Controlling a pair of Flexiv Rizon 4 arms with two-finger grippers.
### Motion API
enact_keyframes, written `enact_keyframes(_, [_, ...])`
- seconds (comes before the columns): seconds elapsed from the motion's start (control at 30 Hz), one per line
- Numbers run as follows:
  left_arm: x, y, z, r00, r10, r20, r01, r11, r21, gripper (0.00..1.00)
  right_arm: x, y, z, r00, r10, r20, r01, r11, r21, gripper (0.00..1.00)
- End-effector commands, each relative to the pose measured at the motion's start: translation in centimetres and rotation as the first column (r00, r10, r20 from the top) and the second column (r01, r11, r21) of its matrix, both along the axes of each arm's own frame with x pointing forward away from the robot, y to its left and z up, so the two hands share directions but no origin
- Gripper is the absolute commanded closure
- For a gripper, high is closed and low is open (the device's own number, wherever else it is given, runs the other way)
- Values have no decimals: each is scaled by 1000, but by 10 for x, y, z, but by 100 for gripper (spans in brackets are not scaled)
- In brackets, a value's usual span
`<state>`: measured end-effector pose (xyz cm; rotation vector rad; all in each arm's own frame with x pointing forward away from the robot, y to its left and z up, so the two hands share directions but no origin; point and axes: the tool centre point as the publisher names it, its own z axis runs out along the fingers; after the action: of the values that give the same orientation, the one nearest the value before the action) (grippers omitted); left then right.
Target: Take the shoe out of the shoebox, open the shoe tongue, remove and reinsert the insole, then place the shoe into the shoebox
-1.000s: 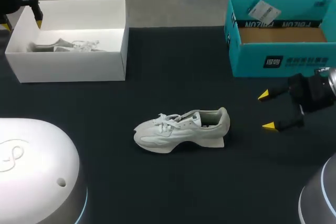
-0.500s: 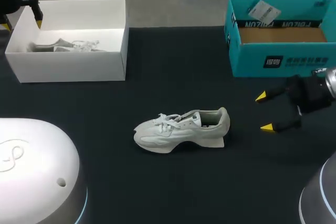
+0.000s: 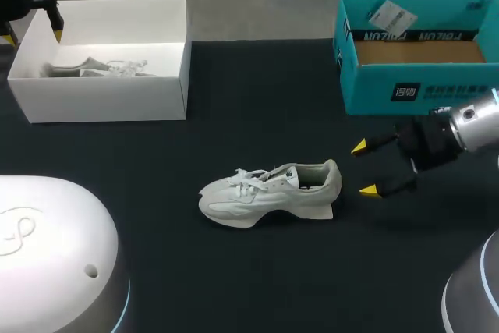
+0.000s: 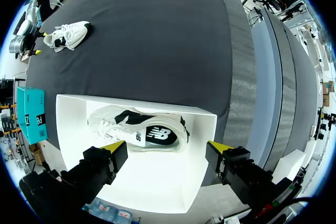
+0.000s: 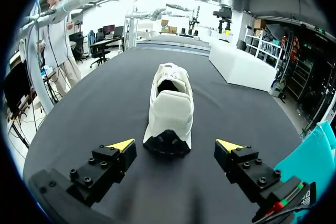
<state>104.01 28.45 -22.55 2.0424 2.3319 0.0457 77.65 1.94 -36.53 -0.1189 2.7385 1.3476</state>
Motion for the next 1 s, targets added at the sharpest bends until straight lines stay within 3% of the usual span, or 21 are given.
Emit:
enact_keyframes(0.03, [-1, 0, 0, 1000, 0, 2, 0, 1000, 3, 0, 5, 16, -14, 1000, 9, -10, -9, 1000, 7, 0])
enact_keyframes(0.53, [-1, 0, 0, 1000, 0, 2, 0, 1000, 3, 0, 3, 51, -34, 998, 53, -40, -51, 997, 61, 0])
enact_keyframes(1.0, [-1, 0, 0, 1000, 0, 2, 0, 1000, 3, 0, 5, 70, -52, 995, 89, -54, -84, 992, 94, 0])
